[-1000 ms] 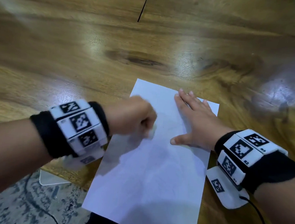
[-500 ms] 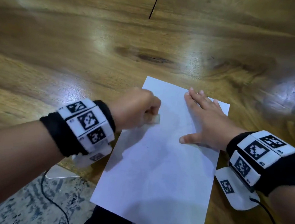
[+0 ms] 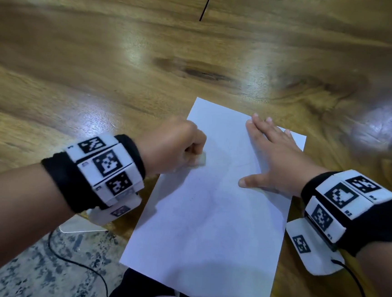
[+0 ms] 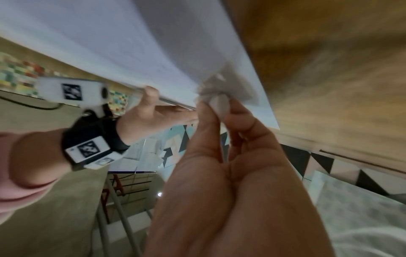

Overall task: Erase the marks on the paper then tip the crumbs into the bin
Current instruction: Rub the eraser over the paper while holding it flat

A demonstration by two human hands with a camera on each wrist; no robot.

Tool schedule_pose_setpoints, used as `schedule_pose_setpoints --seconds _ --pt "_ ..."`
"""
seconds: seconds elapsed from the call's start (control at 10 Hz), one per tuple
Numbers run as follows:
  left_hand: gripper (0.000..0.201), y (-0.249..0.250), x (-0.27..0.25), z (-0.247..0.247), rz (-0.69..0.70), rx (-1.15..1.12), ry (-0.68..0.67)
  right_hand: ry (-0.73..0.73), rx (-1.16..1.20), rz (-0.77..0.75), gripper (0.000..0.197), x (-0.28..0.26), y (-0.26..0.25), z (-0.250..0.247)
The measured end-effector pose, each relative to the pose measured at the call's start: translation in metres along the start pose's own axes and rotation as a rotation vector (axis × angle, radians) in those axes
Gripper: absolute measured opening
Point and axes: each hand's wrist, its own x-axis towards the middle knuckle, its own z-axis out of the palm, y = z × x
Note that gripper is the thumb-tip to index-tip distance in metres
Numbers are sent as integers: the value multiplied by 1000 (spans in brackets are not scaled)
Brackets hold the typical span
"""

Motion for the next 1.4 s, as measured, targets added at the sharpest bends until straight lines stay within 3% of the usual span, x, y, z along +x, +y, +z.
schedule_pose_setpoints --seconds 0.1,0.2,0.3,0.4,0.5,0.6,0.8,0.9,1.0,1.1,1.2,1.3,1.4 --pt "17 -1 -27 5 24 -40 -166 -1 1 -3 119 0 0 0" --pt "12 -2 -30 2 -17 -93 -297 2 7 -4 119 -1 -1 -1" --pt "9 0 -12 -5 -60 -71 -70 0 4 -5 118 -1 -1 -1" --pt "11 -1 -13 -4 -55 -73 27 -3 3 -4 118 -1 -1 -1" --pt "19 -5 -34 1 -1 -77 -150 -2 2 -1 119 -1 0 -1" --pt "12 -3 -36 0 -63 -79 -347 7 1 -1 119 -1 -1 -1" --pt "10 29 24 1 -37 -59 -44 5 -2 -3 120 0 -1 0" --pt "6 30 24 9 -5 -50 -31 9 1 -6 121 0 0 0" --pt "9 28 -4 14 75 -65 -207 13 1 -18 120 0 1 1" --pt "7 28 -4 12 63 -59 -264 19 -2 -19 121 1 1 2" --pt "10 30 22 5 -15 -41 -60 18 -4 -14 121 0 1 1" --pt "11 28 21 10 19 -26 -16 15 -4 -14 121 0 1 1" --pt "13 28 -9 16 103 -70 -208 17 0 -16 120 0 1 1"
